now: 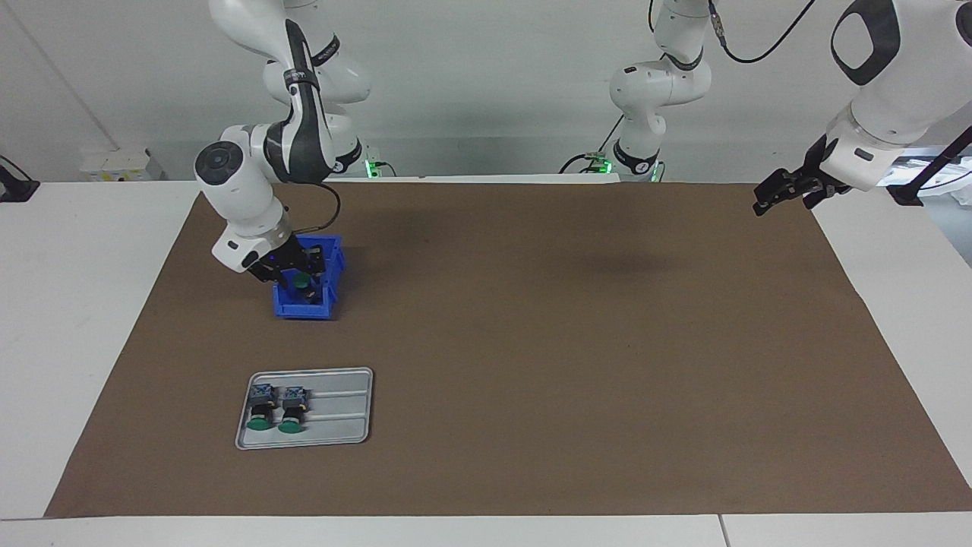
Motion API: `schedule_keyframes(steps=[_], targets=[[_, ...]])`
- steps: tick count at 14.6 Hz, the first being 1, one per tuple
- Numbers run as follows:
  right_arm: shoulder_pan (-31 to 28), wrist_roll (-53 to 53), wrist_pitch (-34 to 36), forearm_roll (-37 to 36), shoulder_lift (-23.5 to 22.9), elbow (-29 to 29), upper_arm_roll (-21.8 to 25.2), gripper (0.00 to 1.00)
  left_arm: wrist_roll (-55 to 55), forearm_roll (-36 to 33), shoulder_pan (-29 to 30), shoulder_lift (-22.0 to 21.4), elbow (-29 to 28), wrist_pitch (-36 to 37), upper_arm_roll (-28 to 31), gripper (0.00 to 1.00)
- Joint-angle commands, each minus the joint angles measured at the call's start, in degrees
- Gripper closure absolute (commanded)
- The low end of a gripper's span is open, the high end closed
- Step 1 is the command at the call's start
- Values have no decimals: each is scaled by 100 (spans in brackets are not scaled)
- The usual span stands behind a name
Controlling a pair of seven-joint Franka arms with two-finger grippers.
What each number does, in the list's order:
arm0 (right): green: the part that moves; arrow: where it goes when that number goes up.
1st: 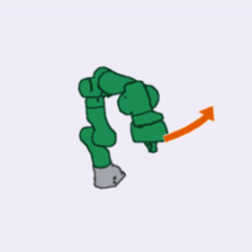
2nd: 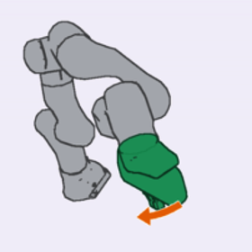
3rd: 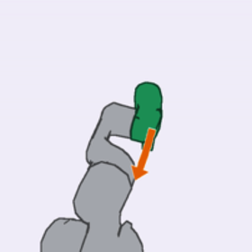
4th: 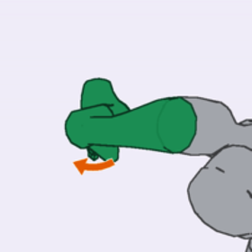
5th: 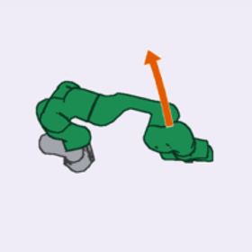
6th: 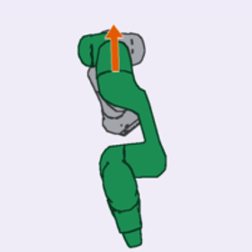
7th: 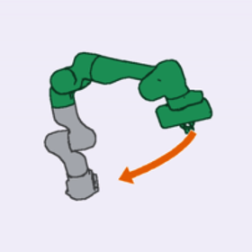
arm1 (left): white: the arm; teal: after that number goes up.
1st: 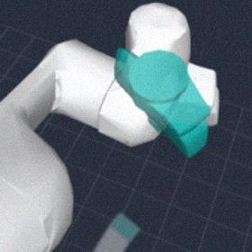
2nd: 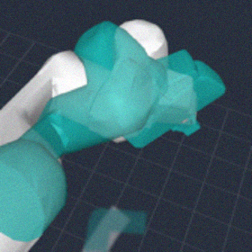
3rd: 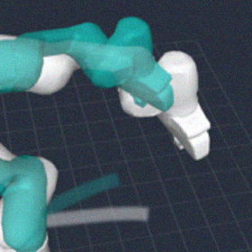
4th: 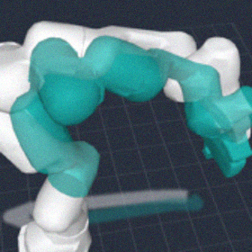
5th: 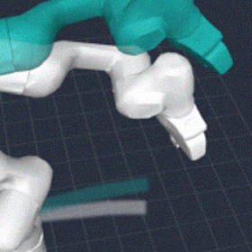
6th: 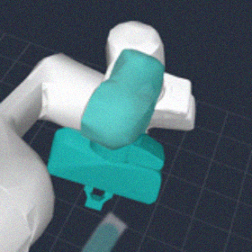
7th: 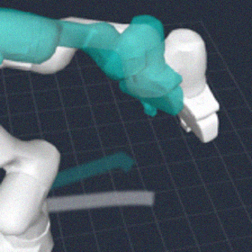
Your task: Place and press button with both arms
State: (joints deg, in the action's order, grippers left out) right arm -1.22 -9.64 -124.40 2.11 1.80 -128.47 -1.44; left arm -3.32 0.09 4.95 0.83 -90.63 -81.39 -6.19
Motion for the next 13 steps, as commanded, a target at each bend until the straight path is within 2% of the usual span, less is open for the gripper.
schedule_keyframes(steps=[1, 7, 10, 13], targets=[[-89, 23, 520, 79, 48, 716, -23, 0, -2, -97, 41, -65, -95, -88, -22, 0], [-449, 111, 2189, 35, 22, 2447, -14, 0, -2, -97, 42, -65, -95, -88, -22, 0], [-651, 138, 2734, -122, 48, 2756, 12, 0, -2, -97, 41, -65, -95, -88, -22, 0], [-765, 138, 2842, -290, 189, 2801, 39, 0, -2, -97, 42, -65, -95, -88, -22, 0]])
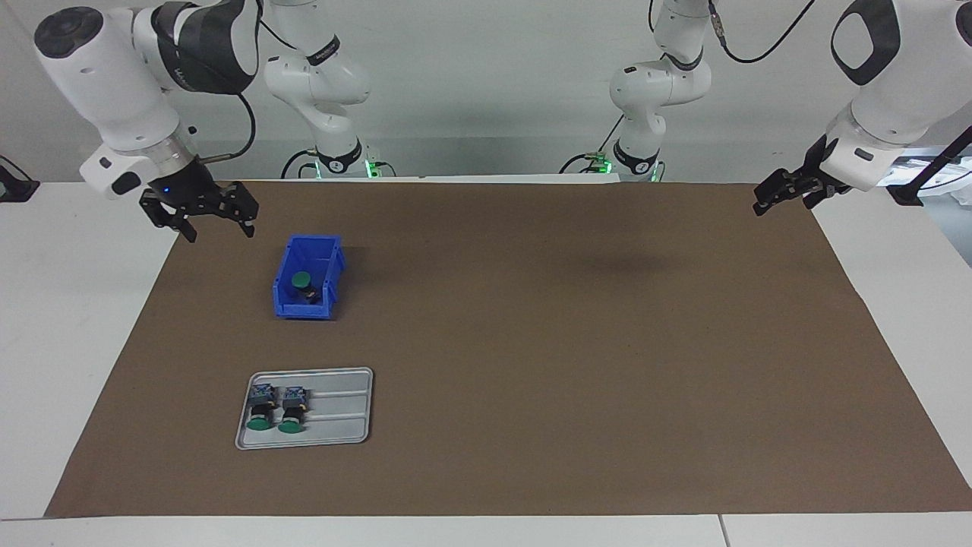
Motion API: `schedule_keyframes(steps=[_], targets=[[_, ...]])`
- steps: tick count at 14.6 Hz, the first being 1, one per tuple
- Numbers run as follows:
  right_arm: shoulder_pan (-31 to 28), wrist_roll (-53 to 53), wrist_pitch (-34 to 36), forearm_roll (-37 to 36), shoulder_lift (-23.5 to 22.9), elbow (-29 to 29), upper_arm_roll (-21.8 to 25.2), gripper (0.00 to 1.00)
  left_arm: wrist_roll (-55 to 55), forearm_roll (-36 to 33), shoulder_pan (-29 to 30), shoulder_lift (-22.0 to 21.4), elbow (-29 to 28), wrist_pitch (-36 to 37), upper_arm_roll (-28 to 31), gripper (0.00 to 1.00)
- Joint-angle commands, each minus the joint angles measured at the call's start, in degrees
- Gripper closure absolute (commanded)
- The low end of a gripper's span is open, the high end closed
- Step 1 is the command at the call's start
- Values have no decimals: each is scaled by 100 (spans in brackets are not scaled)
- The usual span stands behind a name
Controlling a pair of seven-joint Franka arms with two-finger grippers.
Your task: Place and press button with both arms
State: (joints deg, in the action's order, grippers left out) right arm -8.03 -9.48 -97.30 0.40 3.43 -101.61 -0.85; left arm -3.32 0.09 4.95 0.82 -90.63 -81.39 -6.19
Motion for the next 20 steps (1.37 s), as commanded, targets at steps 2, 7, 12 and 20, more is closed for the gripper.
schedule_keyframes(steps=[2, 7, 12, 20], targets=[[-128, 131, 211, -92, 61, 281, 58, 0, -2, -97, 41, -65, -95, -88, -23, 0], [430, 166, 439, -101, 0, 440, 530, 0, -2, -97, 50, -65, -95, -88, -23, 0], [900, 166, 589, -110, -9, 475, 1017, 0, -2, -97, 41, -65, -95, -88, -23, 0], [891, 166, 835, -101, -26, 581, 1087, 0, 376, -106, 23, -47, -104, -368, -23, 0]])
